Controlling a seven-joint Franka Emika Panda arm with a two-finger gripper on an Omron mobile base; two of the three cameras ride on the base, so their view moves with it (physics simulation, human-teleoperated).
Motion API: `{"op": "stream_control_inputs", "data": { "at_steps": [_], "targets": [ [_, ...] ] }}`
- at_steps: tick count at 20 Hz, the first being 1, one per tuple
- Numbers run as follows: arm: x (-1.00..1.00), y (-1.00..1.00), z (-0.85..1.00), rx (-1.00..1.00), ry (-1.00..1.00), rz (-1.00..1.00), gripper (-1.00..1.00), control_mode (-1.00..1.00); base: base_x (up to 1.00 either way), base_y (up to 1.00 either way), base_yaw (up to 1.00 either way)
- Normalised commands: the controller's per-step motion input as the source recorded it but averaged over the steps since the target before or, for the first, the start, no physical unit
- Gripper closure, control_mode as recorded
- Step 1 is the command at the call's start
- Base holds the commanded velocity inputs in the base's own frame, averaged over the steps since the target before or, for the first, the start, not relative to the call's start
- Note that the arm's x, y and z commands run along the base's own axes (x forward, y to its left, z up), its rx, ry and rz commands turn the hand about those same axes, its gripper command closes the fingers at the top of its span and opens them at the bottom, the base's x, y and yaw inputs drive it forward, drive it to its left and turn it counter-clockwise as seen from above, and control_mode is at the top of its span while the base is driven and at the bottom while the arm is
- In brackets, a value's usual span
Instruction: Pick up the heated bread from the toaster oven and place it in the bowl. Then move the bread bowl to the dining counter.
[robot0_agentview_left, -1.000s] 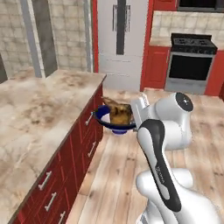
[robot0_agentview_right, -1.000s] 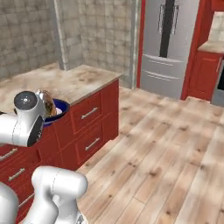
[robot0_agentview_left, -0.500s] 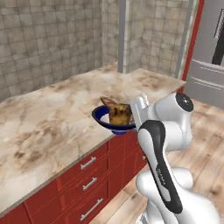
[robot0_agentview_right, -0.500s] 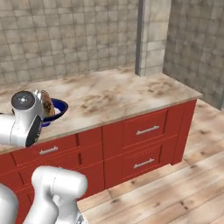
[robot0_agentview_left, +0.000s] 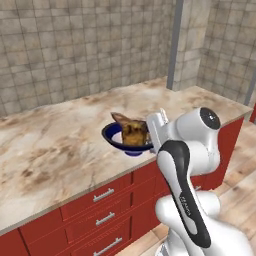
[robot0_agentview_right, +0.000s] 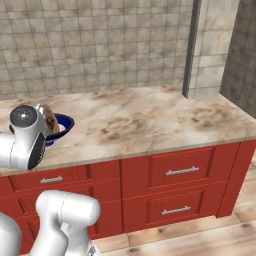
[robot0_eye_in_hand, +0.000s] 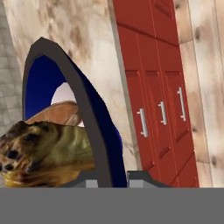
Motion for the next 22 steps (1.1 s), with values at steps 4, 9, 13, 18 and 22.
{"op": "stream_control_inputs", "data": {
  "at_steps": [4,9,13,18,22],
  "targets": [
    [0.47,0.01,-0.04,-0.01,0.01,0.14,1.0,-1.0,0.0,0.0,0.0],
    [0.98,0.26,-0.15,-0.06,0.02,0.13,1.0,-1.0,0.0,0.0,0.0],
    [1.0,0.4,-0.25,-0.07,0.05,0.21,1.0,-1.0,0.0,0.0,0.0],
    [0.91,0.53,-0.25,-0.08,0.03,0.29,1.0,-1.0,0.0,0.0,0.0],
    [0.16,0.53,-0.14,-0.09,0.02,0.12,1.0,-1.0,0.0,0.0,0.0]
  ]
}}
